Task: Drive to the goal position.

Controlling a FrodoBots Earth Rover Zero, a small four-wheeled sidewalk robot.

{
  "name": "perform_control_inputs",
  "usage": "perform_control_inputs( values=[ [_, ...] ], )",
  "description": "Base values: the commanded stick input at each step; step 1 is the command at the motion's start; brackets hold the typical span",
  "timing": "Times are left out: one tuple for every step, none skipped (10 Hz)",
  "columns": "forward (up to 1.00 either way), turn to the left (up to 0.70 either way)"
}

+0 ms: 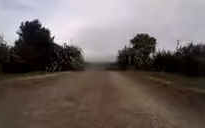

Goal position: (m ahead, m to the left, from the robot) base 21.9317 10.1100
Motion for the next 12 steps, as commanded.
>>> perform_control_inputs(
  values=[
    [0.85,-0.25],
    [0.85,-0.25],
    [0.85,-0.25],
    [0.85,-0.14],
    [0.85,-0.02],
    [0.85,0.0],
    [0.85,0.0],
    [0.85,0.0],
    [0.85,0.0],
    [0.85,0.0],
    [0.85,0.0],
    [0.85,0.0]
  ],
)
